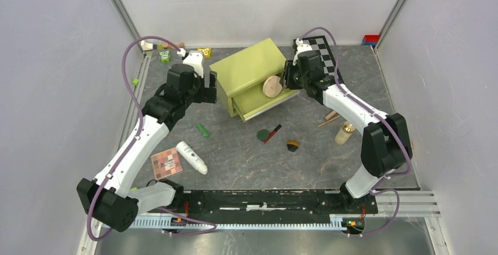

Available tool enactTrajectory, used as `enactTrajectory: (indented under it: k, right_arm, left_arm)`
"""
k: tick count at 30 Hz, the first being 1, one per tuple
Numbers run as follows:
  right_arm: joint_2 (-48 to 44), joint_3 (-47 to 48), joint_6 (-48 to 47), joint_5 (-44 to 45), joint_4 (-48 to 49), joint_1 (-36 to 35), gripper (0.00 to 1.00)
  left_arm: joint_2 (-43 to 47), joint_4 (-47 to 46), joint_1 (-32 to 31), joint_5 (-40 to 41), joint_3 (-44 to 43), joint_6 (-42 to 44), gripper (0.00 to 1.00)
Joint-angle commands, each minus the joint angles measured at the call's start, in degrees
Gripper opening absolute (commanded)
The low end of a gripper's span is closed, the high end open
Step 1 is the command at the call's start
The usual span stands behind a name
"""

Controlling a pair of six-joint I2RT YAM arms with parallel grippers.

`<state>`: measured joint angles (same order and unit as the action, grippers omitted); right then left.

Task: Organize the makeup
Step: Place the makeup tool in the drawer.

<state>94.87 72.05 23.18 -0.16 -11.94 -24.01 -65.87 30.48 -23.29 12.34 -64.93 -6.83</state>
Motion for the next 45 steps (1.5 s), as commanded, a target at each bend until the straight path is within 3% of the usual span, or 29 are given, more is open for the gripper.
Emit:
enactTrajectory:
  k: [1, 11, 45]
  right_arm:
    - [-2.98, 0.41, -2.03, -3.12, 6.03, -0.33, 0.42]
    - [0.53, -1.12, -1.28, -9.88, 15.66, -0.33, 0.34]
    - [6.39, -4.4, -0.6, -9.34, 18.44, -1.26, 0.31]
  left_arm:
    - [0.41, 0.63, -0.36, -1.69, -5.38, -2.53, 1.0]
    - [0.35, 1.07, -0.45, -2.41, -5.0, -2.79, 1.0]
    - [0.47, 1.16, -0.57, -2.23, -2.22, -1.67, 1.0]
